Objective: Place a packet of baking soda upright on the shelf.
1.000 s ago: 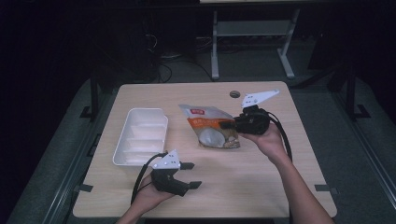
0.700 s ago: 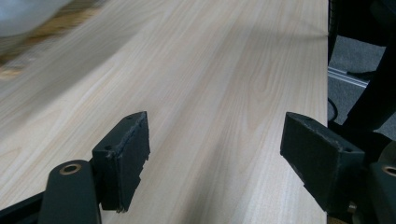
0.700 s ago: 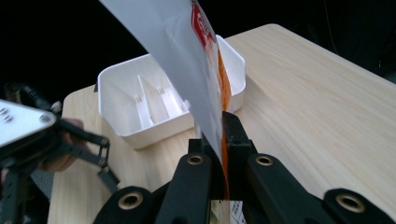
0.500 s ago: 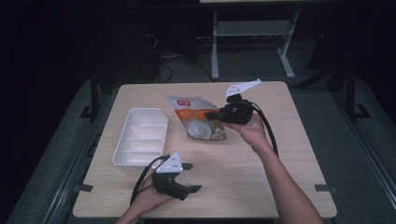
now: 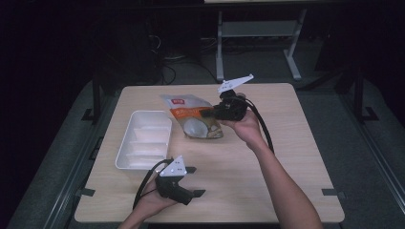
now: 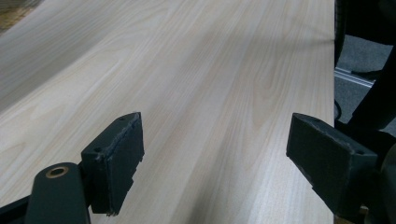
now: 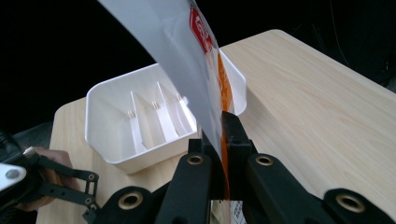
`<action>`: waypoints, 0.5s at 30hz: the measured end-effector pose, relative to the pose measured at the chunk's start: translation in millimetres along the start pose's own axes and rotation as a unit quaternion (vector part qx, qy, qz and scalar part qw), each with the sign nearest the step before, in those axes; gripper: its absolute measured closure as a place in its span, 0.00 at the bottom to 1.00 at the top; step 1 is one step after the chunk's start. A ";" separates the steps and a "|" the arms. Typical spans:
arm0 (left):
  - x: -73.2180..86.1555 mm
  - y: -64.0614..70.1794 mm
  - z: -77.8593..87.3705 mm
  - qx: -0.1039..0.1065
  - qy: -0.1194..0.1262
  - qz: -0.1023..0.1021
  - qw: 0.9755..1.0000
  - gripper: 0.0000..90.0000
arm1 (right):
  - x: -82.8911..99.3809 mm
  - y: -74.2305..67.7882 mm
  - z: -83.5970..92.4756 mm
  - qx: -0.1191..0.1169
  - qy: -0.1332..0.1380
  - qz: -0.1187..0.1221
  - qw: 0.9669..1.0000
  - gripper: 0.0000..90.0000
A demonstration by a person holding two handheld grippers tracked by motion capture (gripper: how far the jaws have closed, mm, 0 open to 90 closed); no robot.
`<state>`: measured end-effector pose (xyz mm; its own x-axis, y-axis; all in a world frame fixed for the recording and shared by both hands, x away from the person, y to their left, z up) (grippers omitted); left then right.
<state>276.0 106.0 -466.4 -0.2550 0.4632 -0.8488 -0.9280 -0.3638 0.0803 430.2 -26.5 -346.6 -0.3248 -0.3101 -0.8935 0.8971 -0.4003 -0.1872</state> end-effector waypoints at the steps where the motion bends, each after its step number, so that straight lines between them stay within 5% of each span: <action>1: 0.1 0.2 0.0 0.001 0.000 0.000 1.000 0.21 | -1.4 0.0 -1.4 0.001 0.000 0.003 1.000 1.00; 15: 1.8 -3.0 0.4 -0.003 0.000 0.005 1.000 0.19 | -25.4 -6.7 -25.1 -0.011 -0.003 0.013 1.000 1.00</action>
<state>278.2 108.2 -468.0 -0.2641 0.4596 -0.8479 -0.9241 -0.3724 0.0860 440.0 5.7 -332.9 -0.3025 -0.3249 -0.8961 0.9118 -0.3727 -0.1727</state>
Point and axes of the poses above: each handheld gripper's, and its own axes: z roughly backward along the jaws, x roughly out of its underside, y roughly to its right, the point moved 6 cm from there along -z, roughly forward along the jaws, and after that the axes turned 5 degrees about y, right-handed, at the moved point
